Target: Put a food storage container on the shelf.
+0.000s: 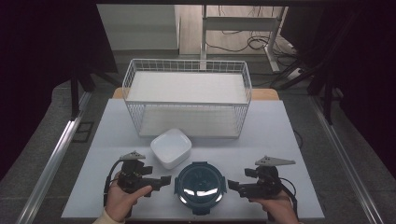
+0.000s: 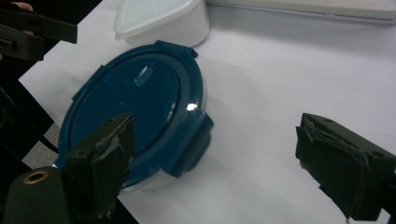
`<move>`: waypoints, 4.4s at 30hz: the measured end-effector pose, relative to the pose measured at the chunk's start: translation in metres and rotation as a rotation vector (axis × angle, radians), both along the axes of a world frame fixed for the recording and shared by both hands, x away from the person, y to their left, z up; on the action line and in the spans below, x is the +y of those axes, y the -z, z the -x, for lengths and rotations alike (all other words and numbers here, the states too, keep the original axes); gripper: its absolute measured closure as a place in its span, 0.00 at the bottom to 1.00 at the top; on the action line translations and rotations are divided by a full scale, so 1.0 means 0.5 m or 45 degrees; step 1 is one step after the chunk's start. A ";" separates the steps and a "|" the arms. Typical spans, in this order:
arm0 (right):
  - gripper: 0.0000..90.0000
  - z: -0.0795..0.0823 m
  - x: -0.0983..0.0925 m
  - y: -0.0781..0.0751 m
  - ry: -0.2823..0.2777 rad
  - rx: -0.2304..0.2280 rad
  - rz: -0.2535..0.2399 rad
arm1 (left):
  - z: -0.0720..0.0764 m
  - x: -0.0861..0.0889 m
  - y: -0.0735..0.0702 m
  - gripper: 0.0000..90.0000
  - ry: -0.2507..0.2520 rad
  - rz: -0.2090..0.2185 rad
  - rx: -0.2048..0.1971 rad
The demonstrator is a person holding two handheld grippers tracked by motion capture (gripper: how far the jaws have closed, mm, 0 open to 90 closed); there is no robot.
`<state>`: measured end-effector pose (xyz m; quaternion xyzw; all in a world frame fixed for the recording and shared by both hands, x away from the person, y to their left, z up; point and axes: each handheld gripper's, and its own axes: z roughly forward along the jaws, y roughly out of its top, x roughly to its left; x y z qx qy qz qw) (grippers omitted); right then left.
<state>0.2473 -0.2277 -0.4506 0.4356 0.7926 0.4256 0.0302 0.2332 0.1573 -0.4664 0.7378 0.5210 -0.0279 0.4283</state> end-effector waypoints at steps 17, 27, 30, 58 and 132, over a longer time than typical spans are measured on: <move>0.11 -0.017 0.068 0.035 -0.042 0.155 -0.051 | -0.018 -0.040 0.044 0.08 0.089 0.163 0.156; 0.11 -0.018 0.078 0.072 -0.032 0.264 -0.103 | -0.017 -0.063 0.075 0.10 0.099 0.138 0.187; 0.11 -0.018 0.086 0.083 -0.033 0.311 -0.124 | -0.016 -0.076 0.087 0.11 0.121 0.151 0.205; 0.33 -0.023 0.068 0.108 0.069 0.532 -0.305 | -0.002 -0.079 0.104 0.33 0.082 0.319 0.334; 0.44 -0.002 0.079 0.009 0.006 0.251 -0.285 | 0.007 -0.052 0.002 0.45 0.088 0.282 0.059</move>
